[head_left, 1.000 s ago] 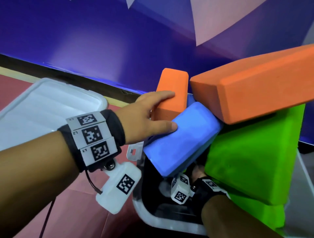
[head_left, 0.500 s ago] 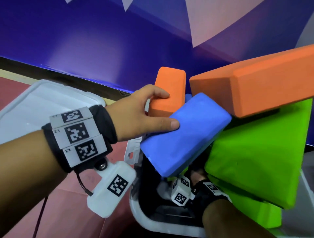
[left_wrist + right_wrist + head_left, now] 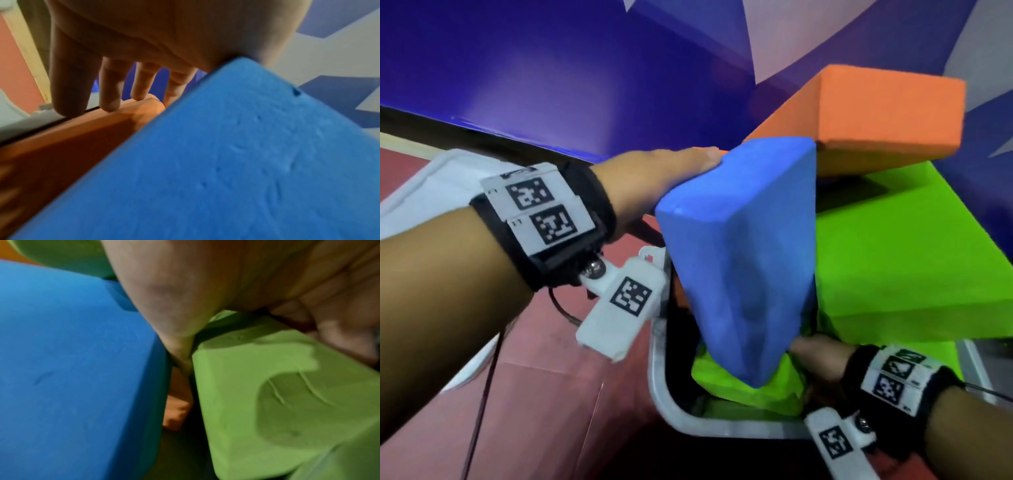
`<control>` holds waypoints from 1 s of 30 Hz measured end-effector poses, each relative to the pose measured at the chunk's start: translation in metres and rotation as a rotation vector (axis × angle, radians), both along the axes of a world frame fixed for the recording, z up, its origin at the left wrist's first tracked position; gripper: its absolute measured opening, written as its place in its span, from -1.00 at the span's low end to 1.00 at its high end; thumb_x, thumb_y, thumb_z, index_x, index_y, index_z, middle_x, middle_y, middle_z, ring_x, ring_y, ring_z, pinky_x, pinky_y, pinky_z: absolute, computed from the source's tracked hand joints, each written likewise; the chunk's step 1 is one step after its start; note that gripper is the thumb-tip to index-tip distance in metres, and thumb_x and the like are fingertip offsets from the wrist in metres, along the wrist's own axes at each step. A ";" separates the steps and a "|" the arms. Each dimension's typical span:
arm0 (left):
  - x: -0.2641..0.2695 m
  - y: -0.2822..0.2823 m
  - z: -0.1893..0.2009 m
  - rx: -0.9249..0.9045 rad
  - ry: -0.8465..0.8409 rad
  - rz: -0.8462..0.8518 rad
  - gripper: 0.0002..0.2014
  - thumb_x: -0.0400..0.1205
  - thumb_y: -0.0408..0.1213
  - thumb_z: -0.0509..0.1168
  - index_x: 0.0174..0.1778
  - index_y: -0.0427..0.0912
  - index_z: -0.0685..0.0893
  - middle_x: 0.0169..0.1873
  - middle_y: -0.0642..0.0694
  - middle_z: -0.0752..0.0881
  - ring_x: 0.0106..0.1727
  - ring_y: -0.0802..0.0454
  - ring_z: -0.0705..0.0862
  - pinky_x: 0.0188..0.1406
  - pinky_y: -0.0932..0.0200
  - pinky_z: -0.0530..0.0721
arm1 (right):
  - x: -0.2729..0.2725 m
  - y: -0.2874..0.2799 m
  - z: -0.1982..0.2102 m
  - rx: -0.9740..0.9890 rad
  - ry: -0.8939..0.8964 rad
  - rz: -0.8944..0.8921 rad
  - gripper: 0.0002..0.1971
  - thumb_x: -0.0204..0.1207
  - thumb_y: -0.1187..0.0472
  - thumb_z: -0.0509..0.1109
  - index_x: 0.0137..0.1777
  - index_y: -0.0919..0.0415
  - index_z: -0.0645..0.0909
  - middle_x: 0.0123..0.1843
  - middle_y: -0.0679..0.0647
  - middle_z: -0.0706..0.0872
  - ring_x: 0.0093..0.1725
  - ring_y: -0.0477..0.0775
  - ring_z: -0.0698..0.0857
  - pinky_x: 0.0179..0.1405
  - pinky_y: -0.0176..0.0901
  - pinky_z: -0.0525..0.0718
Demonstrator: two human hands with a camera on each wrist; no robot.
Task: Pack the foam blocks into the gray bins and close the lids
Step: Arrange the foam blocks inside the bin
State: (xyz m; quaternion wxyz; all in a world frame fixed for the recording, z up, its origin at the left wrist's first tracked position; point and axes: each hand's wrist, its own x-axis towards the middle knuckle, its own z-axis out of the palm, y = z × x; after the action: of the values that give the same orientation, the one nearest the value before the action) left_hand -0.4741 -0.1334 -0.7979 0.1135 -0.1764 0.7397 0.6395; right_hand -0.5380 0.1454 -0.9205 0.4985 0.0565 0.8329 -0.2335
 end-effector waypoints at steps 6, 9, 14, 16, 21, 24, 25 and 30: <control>0.010 -0.006 0.036 -0.071 0.076 0.192 -0.45 0.20 0.43 0.34 -0.22 0.03 0.82 -0.18 -0.06 0.80 -0.20 -0.18 0.78 -0.18 -0.07 0.74 | -0.013 0.005 0.027 -0.400 -0.256 -0.317 -0.46 0.61 -0.15 0.24 0.34 0.26 0.67 0.28 0.33 0.72 0.29 0.32 0.70 0.32 0.18 0.64; 0.017 0.005 0.052 -0.142 0.065 0.015 -0.28 0.03 0.49 0.32 -0.05 0.09 0.81 -0.04 0.02 0.82 -0.04 -0.14 0.83 -0.10 -0.07 0.76 | -0.016 0.014 0.030 -0.380 -0.254 -0.246 -0.46 0.59 -0.16 0.27 0.35 0.24 0.66 0.29 0.31 0.72 0.33 0.31 0.67 0.45 0.27 0.51; 0.011 0.039 0.051 -0.281 0.105 0.089 -0.34 0.11 0.40 0.37 0.01 0.06 0.73 -0.07 0.00 0.82 -0.09 -0.05 0.82 -0.12 -0.13 0.80 | -0.017 0.015 0.029 -0.325 -0.210 -0.225 -0.53 0.61 -0.05 0.26 0.31 0.28 0.69 0.22 0.31 0.76 0.27 0.32 0.71 0.40 0.22 0.58; 0.009 0.045 0.053 -0.226 0.183 0.191 -0.58 0.16 0.16 0.42 -0.14 0.04 0.75 -0.16 0.00 0.82 -0.13 -0.07 0.82 -0.12 -0.21 0.81 | -0.018 0.020 0.032 -0.307 -0.213 -0.227 -0.52 0.61 -0.09 0.25 0.28 0.28 0.71 0.18 0.28 0.78 0.23 0.28 0.74 0.39 0.20 0.59; 0.005 0.043 0.054 -0.324 0.305 0.210 -0.45 0.17 0.10 0.45 0.13 0.26 0.67 -0.05 0.14 0.78 -0.06 0.07 0.81 -0.08 -0.08 0.81 | -0.035 0.041 0.046 -0.392 -0.226 -0.174 -0.36 0.32 -0.25 0.51 0.21 0.26 0.75 0.25 0.27 0.75 0.26 0.27 0.72 0.36 0.10 0.59; 0.003 0.047 0.047 -0.515 0.294 0.025 -0.24 0.14 0.18 0.40 0.35 0.29 0.54 0.11 0.22 0.72 0.10 0.18 0.74 0.16 0.00 0.73 | -0.036 0.048 0.046 -0.407 -0.272 -0.194 -0.40 0.48 -0.19 0.35 0.31 0.30 0.69 0.30 0.29 0.72 0.28 0.28 0.71 0.37 0.11 0.58; 0.003 0.046 0.044 -0.579 0.277 -0.022 -0.21 0.14 0.17 0.40 0.39 0.32 0.51 0.16 0.27 0.69 0.15 0.24 0.70 0.23 0.05 0.69 | -0.034 0.049 0.045 -0.401 -0.279 -0.203 -0.42 0.53 -0.17 0.28 0.33 0.30 0.67 0.30 0.28 0.72 0.28 0.27 0.71 0.35 0.10 0.59; 0.005 0.047 0.021 -0.657 0.201 -0.202 -0.04 0.09 0.21 0.43 0.53 0.26 0.44 0.35 0.32 0.59 0.18 0.48 0.54 0.36 0.31 0.49 | -0.040 0.053 0.058 -0.222 -0.352 -0.085 -0.19 0.35 -0.44 0.18 0.06 0.40 0.65 -0.20 0.39 0.74 -0.54 0.18 0.67 -0.54 -0.21 0.61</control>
State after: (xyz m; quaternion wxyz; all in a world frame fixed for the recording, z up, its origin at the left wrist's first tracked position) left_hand -0.4689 -0.0869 -0.7770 0.0399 -0.0658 0.9270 0.3672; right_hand -0.5777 0.1982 -0.8628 0.6292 0.0762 0.6990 -0.3311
